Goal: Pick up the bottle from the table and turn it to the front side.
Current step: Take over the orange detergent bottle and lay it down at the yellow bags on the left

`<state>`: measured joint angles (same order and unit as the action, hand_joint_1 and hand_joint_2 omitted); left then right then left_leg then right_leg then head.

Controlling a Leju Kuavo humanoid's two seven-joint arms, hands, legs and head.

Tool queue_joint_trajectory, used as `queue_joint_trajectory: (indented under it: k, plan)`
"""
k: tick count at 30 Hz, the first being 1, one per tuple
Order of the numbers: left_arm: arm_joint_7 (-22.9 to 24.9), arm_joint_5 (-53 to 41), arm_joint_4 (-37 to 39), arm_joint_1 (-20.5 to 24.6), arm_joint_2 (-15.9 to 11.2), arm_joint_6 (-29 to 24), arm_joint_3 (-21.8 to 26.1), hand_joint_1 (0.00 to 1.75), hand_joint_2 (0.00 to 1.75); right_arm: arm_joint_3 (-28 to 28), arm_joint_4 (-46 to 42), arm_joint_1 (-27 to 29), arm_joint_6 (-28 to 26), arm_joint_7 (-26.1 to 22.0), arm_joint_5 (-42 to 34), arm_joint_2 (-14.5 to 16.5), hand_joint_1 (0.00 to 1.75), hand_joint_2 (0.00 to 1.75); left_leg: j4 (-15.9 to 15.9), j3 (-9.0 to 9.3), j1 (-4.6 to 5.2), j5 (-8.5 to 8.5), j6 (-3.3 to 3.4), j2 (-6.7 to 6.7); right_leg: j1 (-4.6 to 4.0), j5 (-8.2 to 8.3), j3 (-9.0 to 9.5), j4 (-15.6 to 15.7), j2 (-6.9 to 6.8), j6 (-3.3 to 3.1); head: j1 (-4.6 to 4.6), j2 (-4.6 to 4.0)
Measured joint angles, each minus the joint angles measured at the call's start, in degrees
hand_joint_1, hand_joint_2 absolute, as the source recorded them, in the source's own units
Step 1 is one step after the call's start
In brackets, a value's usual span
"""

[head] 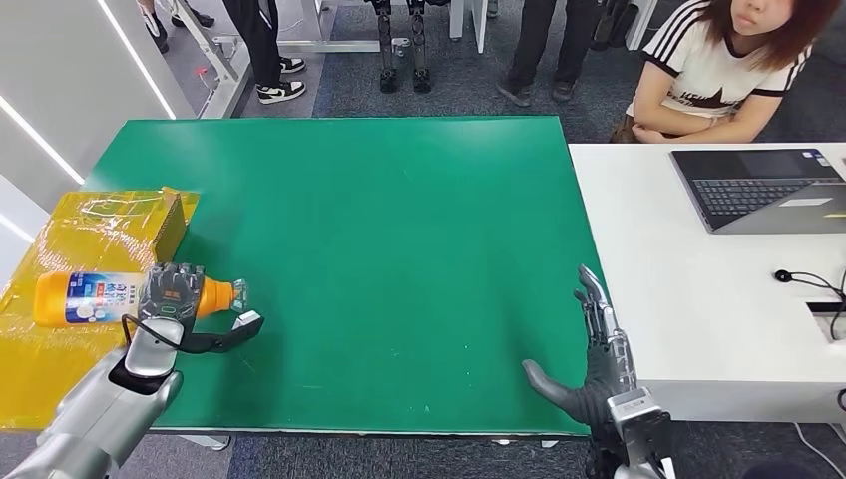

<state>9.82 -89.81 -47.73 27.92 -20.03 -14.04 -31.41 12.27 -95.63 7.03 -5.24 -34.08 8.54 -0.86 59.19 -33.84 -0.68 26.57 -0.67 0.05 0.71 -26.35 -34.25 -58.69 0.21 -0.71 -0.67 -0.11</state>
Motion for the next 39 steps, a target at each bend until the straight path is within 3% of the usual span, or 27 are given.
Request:
queue_joint_trajectory:
  k: [4, 8, 12, 16, 23, 39]
  plan:
    - [-0.7, 0.0, -0.4, -1.1, 0.1, -0.1, 1.8, 1.75, 1.75, -0.3, -0.2, 0.1, 0.2, 0.0, 0.1, 0.4, 0.0, 1.75, 0.0, 0.0, 0.0, 0.0, 0.0, 0.0, 0.0, 0.0, 0.01, 0.0, 0.0, 0.0, 0.0, 0.0]
    - [-5.2, 0.0, -0.5, -1.8, 0.6, -1.6, 3.0, 1.68, 1.75, -0.4, -0.7, 0.1, 1.1, 0.2, 1.0, 0.8, 0.0, 1.75, 0.0, 0.03, 0.02, -0.01, -0.01, -0.02, 0.0, 0.01, 0.03, 0.0, -0.03, 0.0, -0.01, 0.0]
    - [-9.6, 0.1, -0.2, -2.0, 3.2, -3.2, 4.2, 0.0, 1.75, -0.4, -2.2, 0.2, 1.7, 0.7, 2.3, 1.4, 0.0, 1.75, 0.0, 0.03, 0.03, -0.02, 0.0, -0.21, 0.0, 0.01, 0.1, 0.0, -0.24, 0.0, 0.01, 0.0]
    - [-13.8, 0.4, 1.7, -1.6, 5.7, -7.7, 4.8, 0.0, 1.75, -0.3, -3.3, 0.3, 1.4, 1.2, 2.8, 1.5, 0.0, 1.75, 0.0, 0.02, 0.03, -0.02, 0.0, -0.17, 0.0, 0.02, 0.09, 0.0, -0.2, 0.01, 0.0, 0.0]
    - [-19.5, 2.7, 3.9, -0.2, 7.7, -15.4, 4.9, 0.0, 1.75, 0.3, -4.5, 0.4, 0.9, 1.7, 2.7, 1.5, 0.0, 1.75, 0.0, 0.03, 0.01, -0.02, 0.0, -0.14, 0.01, 0.03, 0.06, 0.0, -0.15, 0.0, -0.01, 0.0]
    - [-21.1, 5.5, 6.5, 2.0, 11.1, -16.2, 5.0, 0.0, 1.75, 0.9, -4.9, 0.1, -0.2, 3.3, 2.2, 1.5, 0.0, 1.75, 0.0, 0.02, 0.02, -0.02, 0.0, -0.13, 0.01, 0.03, 0.05, 0.0, -0.14, 0.0, -0.01, 0.0]
